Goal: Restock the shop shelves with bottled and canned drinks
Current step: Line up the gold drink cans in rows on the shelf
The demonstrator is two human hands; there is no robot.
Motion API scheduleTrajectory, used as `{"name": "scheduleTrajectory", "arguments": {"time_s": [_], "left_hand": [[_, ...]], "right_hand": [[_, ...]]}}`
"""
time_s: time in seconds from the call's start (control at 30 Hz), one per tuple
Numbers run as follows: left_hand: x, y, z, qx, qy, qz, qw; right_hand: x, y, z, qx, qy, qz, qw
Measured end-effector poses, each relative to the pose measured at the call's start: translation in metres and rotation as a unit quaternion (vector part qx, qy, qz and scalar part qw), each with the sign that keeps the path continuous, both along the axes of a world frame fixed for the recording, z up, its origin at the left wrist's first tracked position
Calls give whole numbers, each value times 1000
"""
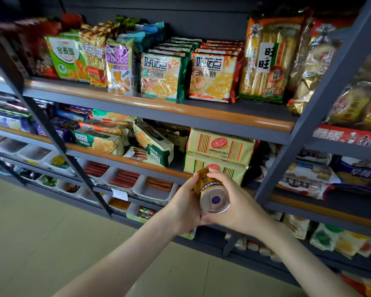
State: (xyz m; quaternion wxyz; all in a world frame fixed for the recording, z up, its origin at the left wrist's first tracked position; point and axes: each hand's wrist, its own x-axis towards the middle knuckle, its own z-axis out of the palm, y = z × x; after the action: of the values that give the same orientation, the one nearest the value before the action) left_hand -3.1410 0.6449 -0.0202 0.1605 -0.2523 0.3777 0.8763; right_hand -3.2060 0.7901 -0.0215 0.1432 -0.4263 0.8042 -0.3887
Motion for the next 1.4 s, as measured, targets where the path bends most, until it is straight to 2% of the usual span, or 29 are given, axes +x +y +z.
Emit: {"name": "scheduleTrajectory", "arguments": {"time_s": [0.07, 0.13, 0.17, 0.23, 0.3, 0.37, 0.4, 0.47, 0.53, 0.57, 0.63, 0.7, 0.8, 0.87, 0.97, 1.0, 1.1, 1.23, 1.3, 1.33, 1.4], "left_hand": [[-2, -5, 2, -37, 10, -37, 999], [-2, -9, 7, -99, 41, -67, 992], [-3, -11, 8, -138, 66, -70, 986], [-5, -16, 8, -194, 112, -48, 973], [-7, -21, 4, -196, 166, -24, 966], [-10, -19, 6, -182, 261, -34, 948], [-11, -17, 7, -177, 300, -26, 937], [-12, -17, 19, -180, 310, 24, 933], [-16, -23, 31, -225, 282, 66, 930], [-19, -27, 39, -274, 268, 66, 921], [-26, -35, 56, -401, 244, 42, 882], [-33, -37, 75, -497, 216, 28, 840], [-46, -32, 104, -572, 180, 36, 799], [-54, -28, 122, -606, 178, 40, 775], [-61, -19, 145, -668, 189, 56, 718], [-62, -18, 152, -674, 207, 63, 706], [-65, -21, 174, -646, 291, 84, 701], [-73, -36, 209, -643, 414, 116, 633], [-77, -51, 228, -658, 472, 133, 572], [-81, -62, 240, -688, 487, 148, 518], [-91, -88, 263, -766, 488, 184, 374]], "right_hand": [[2, -1, 1, -63, 6, -52, 997], [1, -3, 4, -179, -75, -127, 973], [-1, -4, 7, -248, -155, -147, 945], [-3, -6, 11, -363, -324, -128, 864], [-7, -6, 15, -406, -434, -88, 799], [-9, -5, 20, -402, -488, -63, 773], [-10, -4, 23, -396, -496, -50, 771], [-12, -2, 26, -355, -472, -44, 806], [-15, 0, 31, -277, -409, -59, 868], [-19, 2, 34, -233, -346, -64, 907], [-28, 3, 50, -149, -140, -76, 976], [-35, 1, 71, -81, 35, -41, 995], [-38, -8, 95, -13, 185, -2, 983], [-41, -11, 106, -25, 210, -18, 977], [-49, -12, 120, -68, 227, -24, 971], [-52, -12, 125, -89, 235, -23, 968], [-64, -12, 148, -175, 229, -40, 957], [-78, -20, 198, -268, 227, -61, 934], [-83, -28, 225, -304, 221, -69, 924], [-86, -34, 239, -319, 220, -72, 919], [-94, -46, 265, -338, 226, -77, 910]]}}
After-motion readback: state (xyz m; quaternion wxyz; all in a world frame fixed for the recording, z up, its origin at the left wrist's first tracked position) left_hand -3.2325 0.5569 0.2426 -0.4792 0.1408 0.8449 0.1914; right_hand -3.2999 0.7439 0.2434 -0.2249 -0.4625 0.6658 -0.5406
